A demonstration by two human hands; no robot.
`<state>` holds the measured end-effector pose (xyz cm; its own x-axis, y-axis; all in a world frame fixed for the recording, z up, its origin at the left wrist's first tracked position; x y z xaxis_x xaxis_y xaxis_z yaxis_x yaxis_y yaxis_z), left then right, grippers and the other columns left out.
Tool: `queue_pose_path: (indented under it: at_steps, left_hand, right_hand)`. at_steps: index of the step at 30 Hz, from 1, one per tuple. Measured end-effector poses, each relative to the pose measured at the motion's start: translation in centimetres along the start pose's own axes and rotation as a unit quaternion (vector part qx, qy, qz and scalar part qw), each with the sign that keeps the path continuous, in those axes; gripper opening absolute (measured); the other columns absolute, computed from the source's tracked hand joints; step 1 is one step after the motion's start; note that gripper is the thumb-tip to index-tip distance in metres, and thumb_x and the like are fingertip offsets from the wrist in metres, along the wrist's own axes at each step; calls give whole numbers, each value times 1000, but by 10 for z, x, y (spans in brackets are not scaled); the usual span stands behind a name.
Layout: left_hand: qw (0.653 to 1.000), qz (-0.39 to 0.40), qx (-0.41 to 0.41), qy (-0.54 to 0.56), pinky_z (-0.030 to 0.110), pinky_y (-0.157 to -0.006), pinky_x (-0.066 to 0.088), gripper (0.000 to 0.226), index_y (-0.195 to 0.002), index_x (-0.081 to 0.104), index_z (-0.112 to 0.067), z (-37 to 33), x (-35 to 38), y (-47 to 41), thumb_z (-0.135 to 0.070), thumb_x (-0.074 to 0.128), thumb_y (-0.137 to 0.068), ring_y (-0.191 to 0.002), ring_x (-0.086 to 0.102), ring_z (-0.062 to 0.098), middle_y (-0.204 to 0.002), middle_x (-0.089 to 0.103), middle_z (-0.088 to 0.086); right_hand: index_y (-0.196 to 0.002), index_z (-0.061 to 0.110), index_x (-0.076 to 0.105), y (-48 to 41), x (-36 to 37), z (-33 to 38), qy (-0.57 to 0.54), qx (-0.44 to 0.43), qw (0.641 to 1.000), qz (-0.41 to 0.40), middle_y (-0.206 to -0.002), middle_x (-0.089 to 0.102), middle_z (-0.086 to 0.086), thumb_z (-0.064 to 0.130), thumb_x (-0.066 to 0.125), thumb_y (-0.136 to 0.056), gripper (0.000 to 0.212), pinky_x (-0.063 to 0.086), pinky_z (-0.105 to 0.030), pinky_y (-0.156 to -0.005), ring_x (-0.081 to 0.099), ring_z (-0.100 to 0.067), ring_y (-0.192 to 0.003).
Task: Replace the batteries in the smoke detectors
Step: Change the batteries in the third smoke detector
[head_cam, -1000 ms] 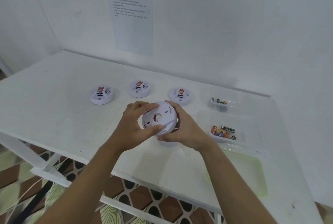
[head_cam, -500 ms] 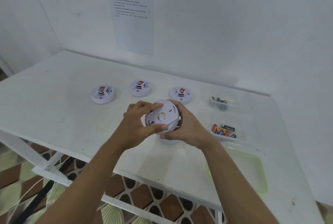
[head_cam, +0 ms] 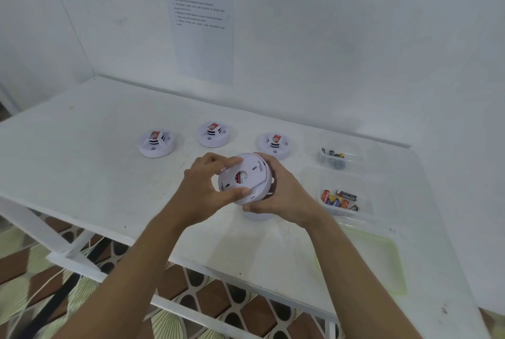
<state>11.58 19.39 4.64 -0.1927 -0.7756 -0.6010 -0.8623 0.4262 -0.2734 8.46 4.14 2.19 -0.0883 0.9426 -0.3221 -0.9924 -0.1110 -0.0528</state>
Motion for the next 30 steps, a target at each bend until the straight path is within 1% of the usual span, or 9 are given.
queue_pose_path:
  at_steps: [5,10,13,16,18,20,23,26,30]
  left_hand:
    - [1000,3,-14,7,50,-97,44,54,-109,47,-71,5,4,-2,-77,66,-59,-105,48,-7,-106,48,-34]
    - [1000,1,-18,10,50,-96,44,57,-110,50,-69,5,6,-2,-76,68,-57,-104,51,-2,-102,52,-29]
    - [1000,9,-13,15,45,-96,45,61,-115,53,-62,5,8,-4,-72,70,-58,-105,51,2,-103,52,-24]
    - [999,32,-1,7,38,-96,44,60,-119,52,-60,4,11,-5,-68,71,-63,-108,47,0,-107,51,-21]
    - [999,33,1,6,33,-93,43,59,-121,51,-58,3,11,-5,-62,73,-65,-108,46,1,-107,51,-19]
    - [1000,28,1,2,32,-92,41,59,-121,51,-57,1,10,-6,-62,72,-66,-107,46,4,-105,52,-18]
    - [1000,31,4,-4,38,-96,40,60,-122,50,-58,-1,10,-7,-69,66,-65,-108,45,7,-105,50,-21]
    - [999,50,16,-11,42,-102,40,57,-125,45,-60,-4,14,-7,-61,66,-72,-114,40,9,-114,43,-27]
    - [996,81,33,-23,38,-104,40,57,-129,39,-59,-8,17,-6,-56,63,-78,-119,33,6,-124,34,-35]
  right_hand:
    - [-141,29,44,0,2,-5,11,9,1000,3,-134,58,10,6,91,-64,93,55,-49,-98,58,-16,-124]
    - [-142,27,43,0,0,-5,21,7,1000,6,-134,57,9,3,90,-65,94,54,-46,-100,57,-14,-124]
    - [-142,28,42,0,-1,-3,27,5,1000,11,-134,57,9,4,90,-65,94,55,-46,-98,57,-14,-123]
    - [-142,29,43,-1,-3,-2,29,7,999,14,-133,57,9,5,90,-64,94,56,-46,-95,58,-15,-121]
    - [-142,29,43,-1,-4,-1,27,6,1000,12,-133,57,9,4,90,-65,94,57,-45,-95,58,-14,-121]
    - [-142,29,43,-1,-5,2,24,2,1000,10,-134,57,9,2,89,-65,93,57,-42,-94,57,-14,-122]
    - [-140,29,45,-1,-6,5,23,-4,1000,15,-132,57,8,0,89,-65,92,58,-42,-92,57,-16,-121]
    - [-139,29,47,-1,-9,8,18,-10,1000,17,-129,59,8,-2,89,-64,91,59,-41,-91,58,-17,-119]
    - [-138,28,50,-2,-12,13,8,-17,999,34,-127,62,9,-5,89,-63,91,58,-38,-93,59,-14,-119]
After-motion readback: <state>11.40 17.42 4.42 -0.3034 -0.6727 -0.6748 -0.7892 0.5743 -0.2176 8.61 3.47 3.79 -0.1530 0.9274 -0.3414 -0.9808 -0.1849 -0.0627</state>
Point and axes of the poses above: each hand's wrist, its own y-axis away from the middle knuckle, its own x-axis out of the palm, z = x × y, the point moved 10 cm from there along -y, towards the middle knuckle
